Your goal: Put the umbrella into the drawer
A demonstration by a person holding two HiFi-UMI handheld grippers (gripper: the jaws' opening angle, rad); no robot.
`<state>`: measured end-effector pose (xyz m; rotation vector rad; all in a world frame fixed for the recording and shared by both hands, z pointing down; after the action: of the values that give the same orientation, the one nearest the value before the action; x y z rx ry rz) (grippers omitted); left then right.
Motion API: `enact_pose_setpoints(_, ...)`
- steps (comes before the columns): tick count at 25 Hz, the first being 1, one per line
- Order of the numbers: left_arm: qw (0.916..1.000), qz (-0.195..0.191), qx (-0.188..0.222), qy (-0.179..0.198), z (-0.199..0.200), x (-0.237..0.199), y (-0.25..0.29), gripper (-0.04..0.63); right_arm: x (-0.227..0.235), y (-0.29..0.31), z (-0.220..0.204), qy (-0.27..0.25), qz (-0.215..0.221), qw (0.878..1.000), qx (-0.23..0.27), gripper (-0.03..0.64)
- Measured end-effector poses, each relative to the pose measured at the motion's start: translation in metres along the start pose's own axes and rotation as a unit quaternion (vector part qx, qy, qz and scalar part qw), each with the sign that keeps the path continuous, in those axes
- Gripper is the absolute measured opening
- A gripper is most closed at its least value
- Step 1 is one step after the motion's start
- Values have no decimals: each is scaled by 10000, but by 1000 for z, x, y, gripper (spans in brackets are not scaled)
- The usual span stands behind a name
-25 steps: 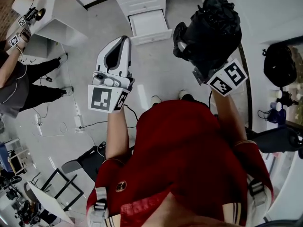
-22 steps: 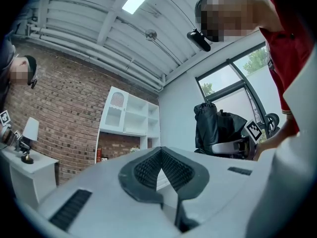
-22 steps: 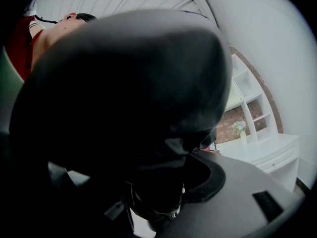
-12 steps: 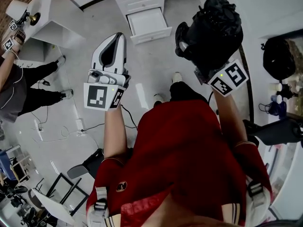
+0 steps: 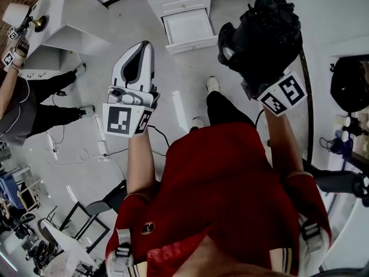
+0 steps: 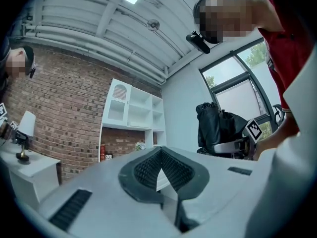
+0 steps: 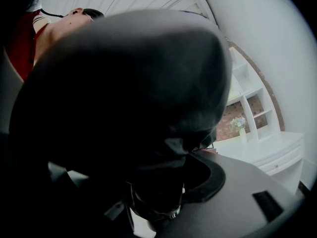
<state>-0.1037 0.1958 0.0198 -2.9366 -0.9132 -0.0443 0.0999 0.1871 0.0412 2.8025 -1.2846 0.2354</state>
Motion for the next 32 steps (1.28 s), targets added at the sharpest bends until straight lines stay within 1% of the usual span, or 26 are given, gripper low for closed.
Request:
enact_pose_setpoints(4,9998,186,-63,42,-10,-24,40,6,46,26,-1,-45,89,9999,-38,254)
enact_pose_setpoints(8,9995,274,-95,87,-13,-36,76,6,87,44,3,-99,196,9997,-51,253)
enact_pose_setpoints(16,9982,569,-156,111,-17,-66,138,6,148,88,7,-285,553,9978,-218,254)
enact_pose_setpoints(21,9970,741,-186,84,-22,-74,162,6,171,108,4,-331,845,9955,-289,254)
enact_pose_setpoints(26,9961,820,-314,19,-32,-82,173,6,184,131,-5,-328,991,9938,-395,253)
enact_pose_setpoints(32,9955,858,-410,-52,-47,-99,181,6,193,155,-19,-425,1062,9918,-573,255)
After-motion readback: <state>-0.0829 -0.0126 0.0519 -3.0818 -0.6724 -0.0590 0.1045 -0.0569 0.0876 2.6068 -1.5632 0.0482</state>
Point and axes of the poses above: the fingertips, and each gripper's own axes: y forward along the fingers, x to its right, z out of its top, the point moved 2 cm from there along -y, backward along the fingers, and after that the axes turned 4 degrees about -x, right-handed, at the moved point
